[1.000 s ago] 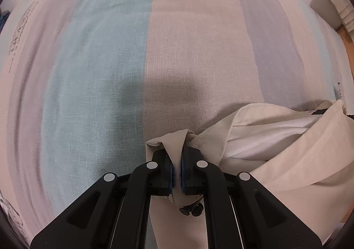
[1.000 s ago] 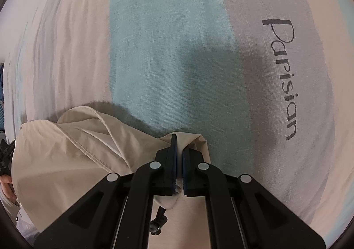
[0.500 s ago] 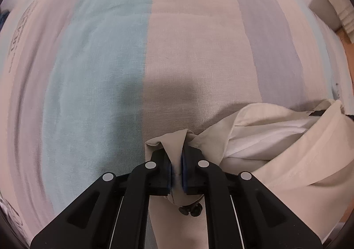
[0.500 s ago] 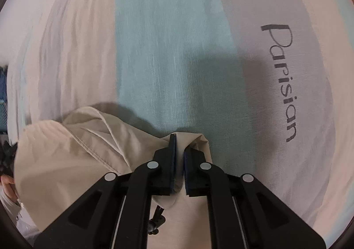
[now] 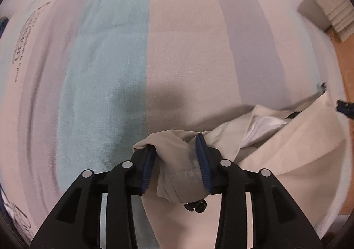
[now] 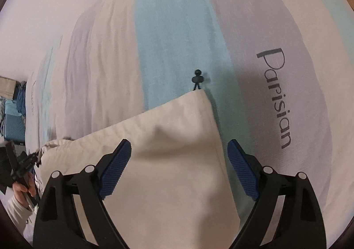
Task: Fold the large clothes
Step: 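Open both tools to release the folded jacket, then press the folded jacket flat with both open tools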
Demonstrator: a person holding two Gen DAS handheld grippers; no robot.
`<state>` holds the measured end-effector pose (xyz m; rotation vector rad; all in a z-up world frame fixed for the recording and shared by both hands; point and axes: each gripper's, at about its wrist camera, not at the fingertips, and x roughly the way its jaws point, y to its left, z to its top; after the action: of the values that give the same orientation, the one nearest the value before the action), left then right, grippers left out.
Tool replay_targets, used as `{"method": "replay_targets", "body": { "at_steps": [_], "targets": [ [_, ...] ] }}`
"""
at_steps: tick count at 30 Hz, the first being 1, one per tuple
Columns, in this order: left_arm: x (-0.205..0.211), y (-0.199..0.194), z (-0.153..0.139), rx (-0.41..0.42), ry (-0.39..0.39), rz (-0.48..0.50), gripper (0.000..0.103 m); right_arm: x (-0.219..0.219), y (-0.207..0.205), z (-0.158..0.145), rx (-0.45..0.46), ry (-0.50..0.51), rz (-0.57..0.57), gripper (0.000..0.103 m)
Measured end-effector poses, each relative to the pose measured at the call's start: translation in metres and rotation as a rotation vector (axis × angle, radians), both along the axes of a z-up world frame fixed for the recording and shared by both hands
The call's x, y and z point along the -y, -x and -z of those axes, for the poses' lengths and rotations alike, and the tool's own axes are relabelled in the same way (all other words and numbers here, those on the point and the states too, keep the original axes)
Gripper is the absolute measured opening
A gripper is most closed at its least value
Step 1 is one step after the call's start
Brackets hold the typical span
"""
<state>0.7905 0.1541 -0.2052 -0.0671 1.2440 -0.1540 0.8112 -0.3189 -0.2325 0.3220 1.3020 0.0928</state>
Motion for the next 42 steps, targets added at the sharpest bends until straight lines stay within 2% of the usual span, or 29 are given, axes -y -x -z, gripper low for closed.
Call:
{"method": "replay_targets", "body": {
  "at_steps": [2,8,10,11,12,13,14,16,20,27,30,35,42],
  "targets": [
    [-0.008,-0.001,-0.005,0.011,0.042,-0.010,0.041,-0.004,0.003,-0.003,0.013,0.000,-0.015,0.085],
    [-0.006,-0.001,-0.016,0.021,0.047,-0.010,0.045,-0.014,0.001,-0.007,0.034,-0.019,-0.043,0.085],
    [-0.013,-0.003,-0.024,0.015,0.113,-0.053,0.051,-0.022,0.000,-0.006,0.042,-0.019,-0.069,0.085],
    [-0.016,-0.002,-0.024,0.005,0.158,-0.077,0.062,-0.027,0.003,-0.008,0.049,-0.021,-0.084,0.085],
    [-0.019,-0.003,-0.025,0.000,0.185,-0.087,0.080,-0.033,0.003,-0.010,0.055,-0.030,-0.104,0.085],
    [-0.021,-0.002,-0.034,0.052,0.129,-0.106,0.097,-0.035,0.003,-0.010,0.059,-0.031,-0.116,0.085],
    [-0.021,-0.003,-0.042,0.097,0.098,-0.110,0.097,-0.040,0.004,-0.011,0.063,-0.030,-0.130,0.085],
    [-0.024,-0.005,-0.052,0.122,0.103,-0.119,0.097,-0.050,0.005,-0.011,0.061,-0.044,-0.149,0.086],
    [-0.006,-0.003,-0.062,0.159,0.017,-0.076,0.097,-0.068,0.010,-0.021,0.104,-0.011,-0.194,0.086],
    [0.063,0.020,-0.066,0.151,0.060,0.042,0.097,-0.103,0.032,-0.053,0.165,-0.016,-0.274,0.086],
    [0.096,0.040,-0.055,0.116,0.093,0.065,0.097,-0.118,0.044,-0.057,0.162,-0.003,-0.289,0.086],
    [0.153,0.059,-0.030,0.088,0.052,0.113,0.097,-0.145,0.065,-0.038,0.148,0.048,-0.292,0.086],
    [0.172,0.057,0.013,0.050,0.033,0.082,0.098,-0.149,0.076,0.000,0.141,0.088,-0.240,0.086]
  ]
}}
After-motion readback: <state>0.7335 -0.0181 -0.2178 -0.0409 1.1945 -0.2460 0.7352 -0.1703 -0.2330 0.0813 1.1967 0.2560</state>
